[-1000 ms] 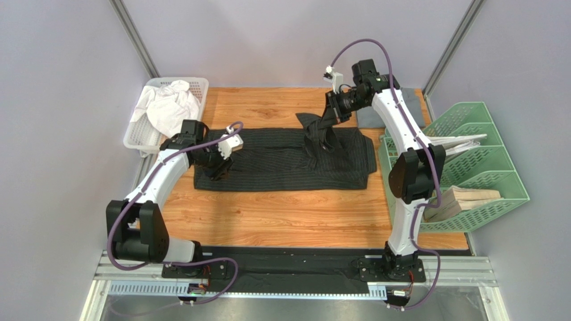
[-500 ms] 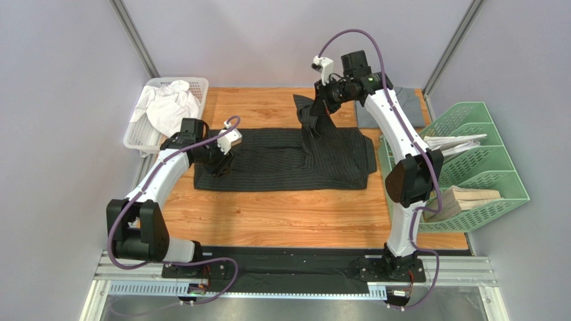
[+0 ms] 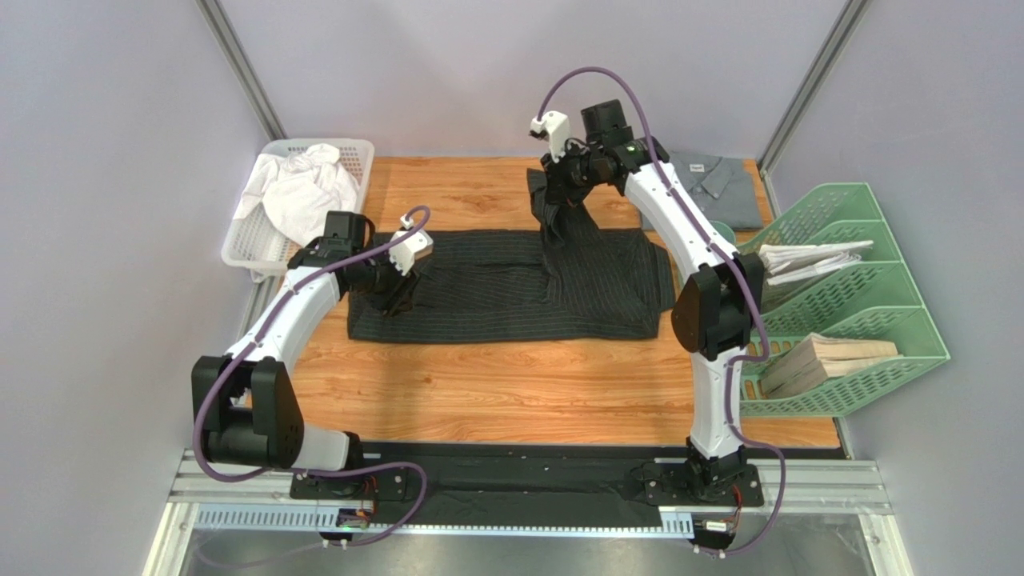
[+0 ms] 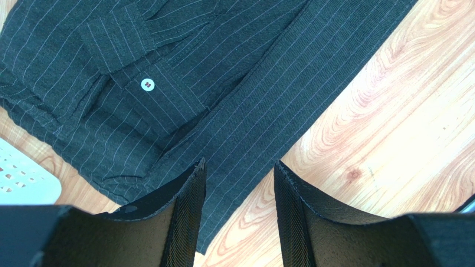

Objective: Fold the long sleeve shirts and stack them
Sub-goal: Fold the shirt

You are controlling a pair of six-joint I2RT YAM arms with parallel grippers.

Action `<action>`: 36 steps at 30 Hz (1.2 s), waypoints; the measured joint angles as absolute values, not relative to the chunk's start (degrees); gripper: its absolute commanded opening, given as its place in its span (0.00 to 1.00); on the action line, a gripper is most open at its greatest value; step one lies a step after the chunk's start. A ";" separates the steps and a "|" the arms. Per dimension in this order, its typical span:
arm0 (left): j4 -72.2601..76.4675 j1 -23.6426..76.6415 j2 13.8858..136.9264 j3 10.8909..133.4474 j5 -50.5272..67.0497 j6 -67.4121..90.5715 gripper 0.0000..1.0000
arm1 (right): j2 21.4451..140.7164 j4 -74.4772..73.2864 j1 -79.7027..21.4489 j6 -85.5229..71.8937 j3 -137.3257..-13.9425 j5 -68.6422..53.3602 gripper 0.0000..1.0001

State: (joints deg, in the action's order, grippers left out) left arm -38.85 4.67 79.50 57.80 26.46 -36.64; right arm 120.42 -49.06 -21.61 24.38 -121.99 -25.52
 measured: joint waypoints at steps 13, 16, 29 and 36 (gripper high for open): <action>-35.20 4.36 82.06 56.40 26.26 -32.27 0.54 | 119.66 -44.99 -26.68 29.54 -119.83 -24.27 0.41; -34.92 4.36 83.05 56.40 26.26 -31.53 0.55 | 119.20 -47.31 -28.16 29.61 -123.02 -22.55 0.49; -40.66 4.36 85.01 57.47 26.68 -36.10 0.55 | 92.82 -61.21 -10.79 25.98 -79.31 -25.21 0.22; -41.36 4.36 89.47 59.11 24.95 -36.82 0.54 | 99.98 -58.50 -12.12 24.27 -75.26 -23.62 0.15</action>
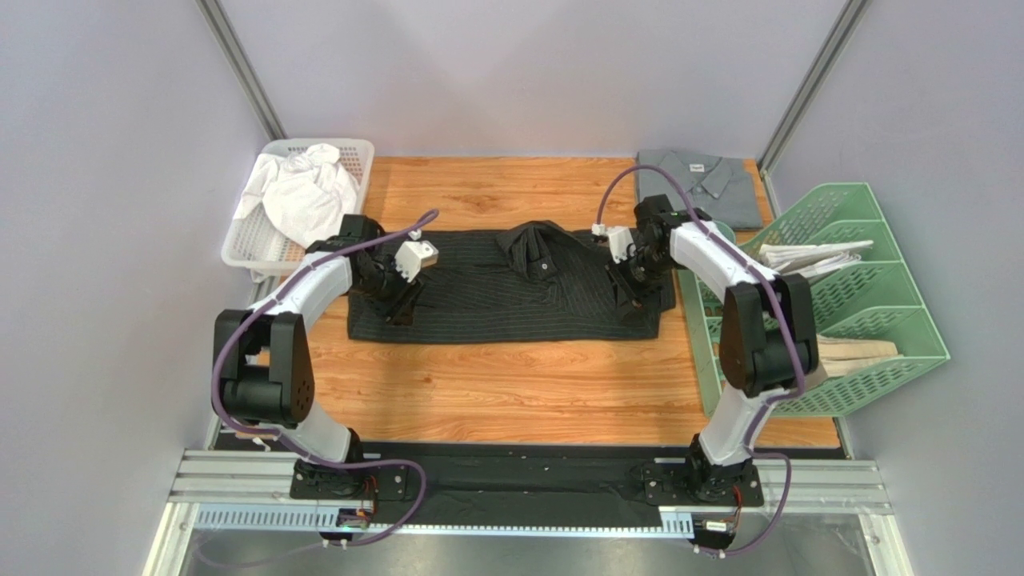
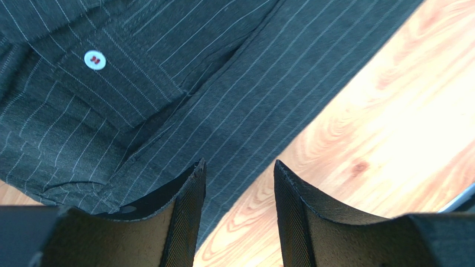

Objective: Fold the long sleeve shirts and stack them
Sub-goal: Fold the shirt

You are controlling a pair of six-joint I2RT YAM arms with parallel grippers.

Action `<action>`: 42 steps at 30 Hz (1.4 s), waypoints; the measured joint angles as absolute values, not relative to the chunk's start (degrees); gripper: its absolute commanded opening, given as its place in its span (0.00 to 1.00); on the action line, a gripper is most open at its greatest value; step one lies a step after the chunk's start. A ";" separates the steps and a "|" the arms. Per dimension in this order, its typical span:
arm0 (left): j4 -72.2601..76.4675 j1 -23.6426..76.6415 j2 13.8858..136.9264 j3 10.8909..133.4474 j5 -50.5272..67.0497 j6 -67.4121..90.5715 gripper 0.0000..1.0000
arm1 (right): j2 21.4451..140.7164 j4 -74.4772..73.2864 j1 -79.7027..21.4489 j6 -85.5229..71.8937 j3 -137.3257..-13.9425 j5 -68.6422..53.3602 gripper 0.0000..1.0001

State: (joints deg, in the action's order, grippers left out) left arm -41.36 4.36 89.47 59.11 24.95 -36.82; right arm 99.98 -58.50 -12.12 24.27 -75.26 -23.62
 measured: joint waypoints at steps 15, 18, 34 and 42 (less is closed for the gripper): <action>-41.58 4.38 98.52 62.61 17.78 -41.41 0.49 | 114.15 -54.48 -11.86 20.73 -80.25 -14.98 0.17; -42.41 4.43 98.37 59.90 17.30 -43.86 0.49 | 112.44 -56.64 -12.32 20.12 -76.77 -16.73 0.17; -51.29 4.47 75.46 53.98 25.67 -46.46 0.78 | 94.56 -65.93 -15.20 19.49 -80.64 -27.57 0.63; -46.59 4.47 63.42 58.52 40.05 -36.71 0.99 | 98.61 -58.46 -28.51 23.38 -98.17 -21.39 0.67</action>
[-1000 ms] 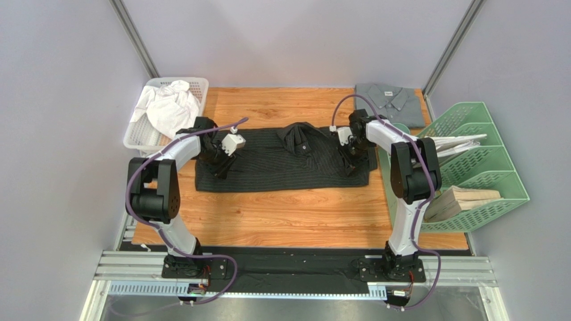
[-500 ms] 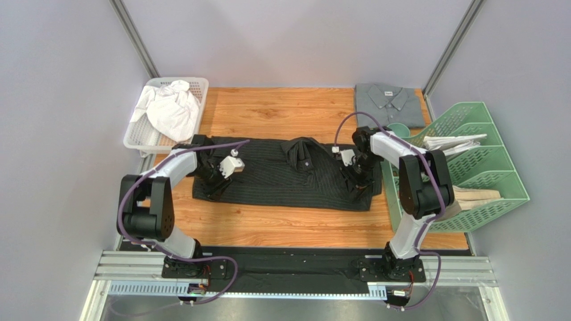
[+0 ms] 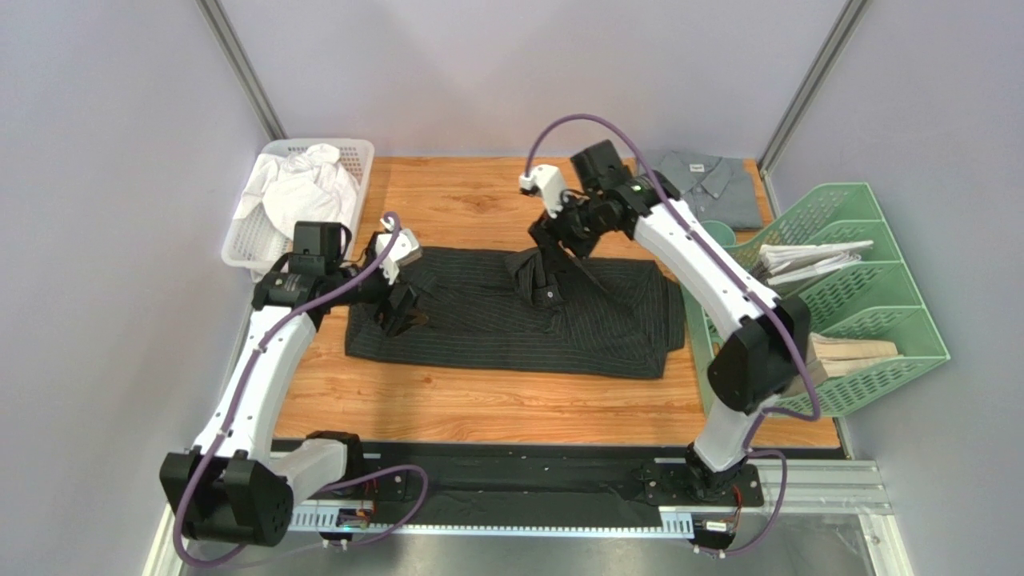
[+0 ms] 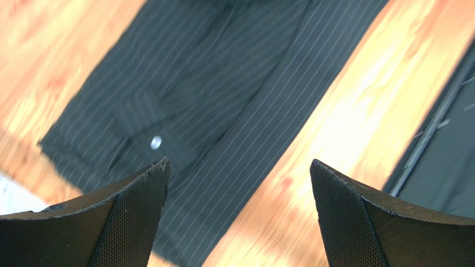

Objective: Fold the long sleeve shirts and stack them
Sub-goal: Fold the shirt

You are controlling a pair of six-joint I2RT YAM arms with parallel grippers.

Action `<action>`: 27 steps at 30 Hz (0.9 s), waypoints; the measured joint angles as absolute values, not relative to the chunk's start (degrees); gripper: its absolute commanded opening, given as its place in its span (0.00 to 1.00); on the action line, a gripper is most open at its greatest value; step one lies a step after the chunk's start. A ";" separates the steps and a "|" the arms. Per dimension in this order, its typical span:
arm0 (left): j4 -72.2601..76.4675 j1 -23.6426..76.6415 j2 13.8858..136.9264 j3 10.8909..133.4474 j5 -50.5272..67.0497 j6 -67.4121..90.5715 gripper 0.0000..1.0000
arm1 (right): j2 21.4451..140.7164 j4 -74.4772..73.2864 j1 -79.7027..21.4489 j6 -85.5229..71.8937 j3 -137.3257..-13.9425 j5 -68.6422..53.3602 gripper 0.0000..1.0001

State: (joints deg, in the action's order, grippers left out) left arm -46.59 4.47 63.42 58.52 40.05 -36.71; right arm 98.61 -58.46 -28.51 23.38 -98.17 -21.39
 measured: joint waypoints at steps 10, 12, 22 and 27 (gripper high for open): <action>-35.16 4.14 52.12 55.37 44.03 -18.74 0.99 | 116.90 -55.48 -38.22 41.21 -108.71 -9.76 0.76; -33.82 3.70 50.81 55.13 42.33 -16.53 0.99 | 119.72 -55.05 -39.79 43.46 -108.99 -8.14 0.76; -33.41 3.22 49.04 54.41 28.36 -12.60 0.95 | 131.28 -53.63 -42.61 48.31 -114.10 -0.64 0.39; -33.63 3.09 49.04 54.41 25.28 -12.71 0.94 | 132.66 -53.69 -42.41 49.04 -114.30 3.55 0.00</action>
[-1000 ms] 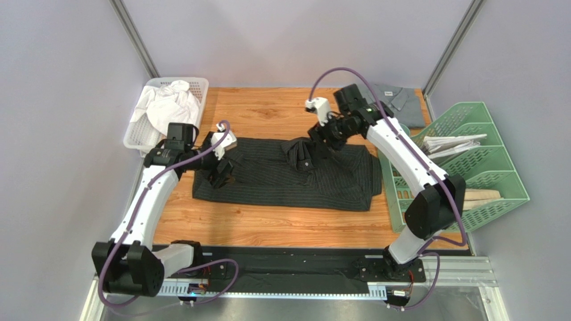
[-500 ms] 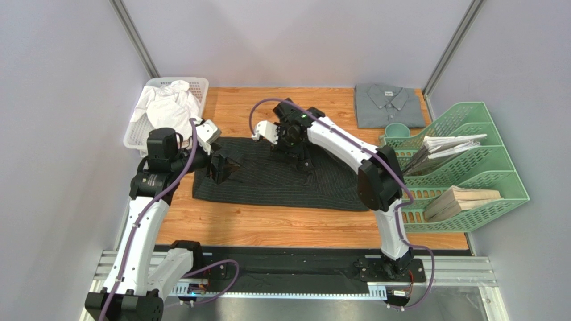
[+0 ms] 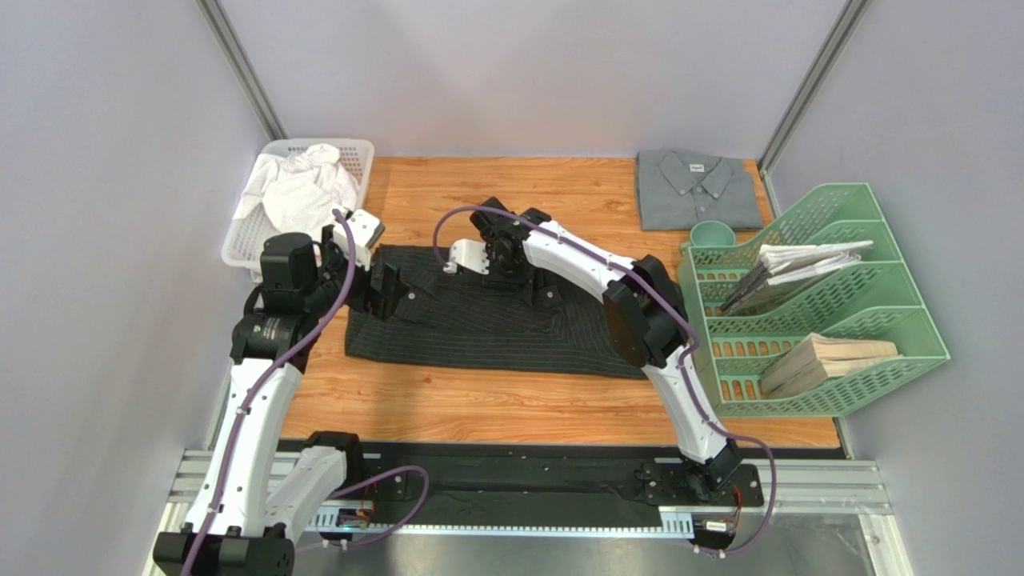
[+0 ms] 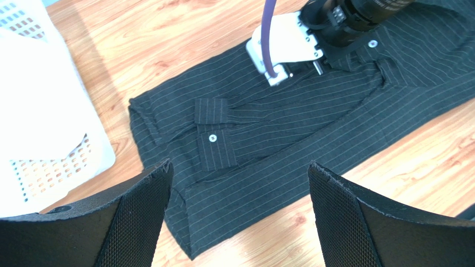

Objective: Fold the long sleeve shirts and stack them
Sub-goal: Fold the shirt

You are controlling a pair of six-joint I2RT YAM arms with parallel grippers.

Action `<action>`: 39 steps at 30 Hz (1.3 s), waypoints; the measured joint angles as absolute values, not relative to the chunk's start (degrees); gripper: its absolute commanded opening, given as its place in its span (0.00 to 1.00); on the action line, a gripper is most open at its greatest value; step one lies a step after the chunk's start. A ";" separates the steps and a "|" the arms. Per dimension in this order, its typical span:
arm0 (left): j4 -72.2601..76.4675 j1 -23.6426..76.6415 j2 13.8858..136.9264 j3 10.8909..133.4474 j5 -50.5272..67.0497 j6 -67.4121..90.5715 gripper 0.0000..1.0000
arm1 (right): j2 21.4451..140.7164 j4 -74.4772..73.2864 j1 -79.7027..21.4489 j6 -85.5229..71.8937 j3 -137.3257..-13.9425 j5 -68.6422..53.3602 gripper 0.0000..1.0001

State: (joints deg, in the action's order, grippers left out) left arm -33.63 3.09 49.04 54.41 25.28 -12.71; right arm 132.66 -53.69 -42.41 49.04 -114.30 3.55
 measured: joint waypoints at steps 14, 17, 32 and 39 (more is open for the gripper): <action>-29.17 2.79 55.86 54.30 30.65 -13.08 0.93 | 118.10 -54.48 -35.11 26.87 -113.89 -4.01 0.00; -27.49 2.79 58.17 54.26 33.58 -13.65 0.93 | 109.54 -53.36 -27.83 18.31 -106.30 -8.62 0.00; -26.44 2.70 67.05 55.27 39.62 -15.81 0.93 | 98.13 -70.52 -17.82 22.83 -86.11 -18.33 0.59; -26.44 2.63 68.23 56.45 41.67 -15.77 0.93 | 104.33 -70.59 -19.16 26.96 -101.51 -19.29 0.56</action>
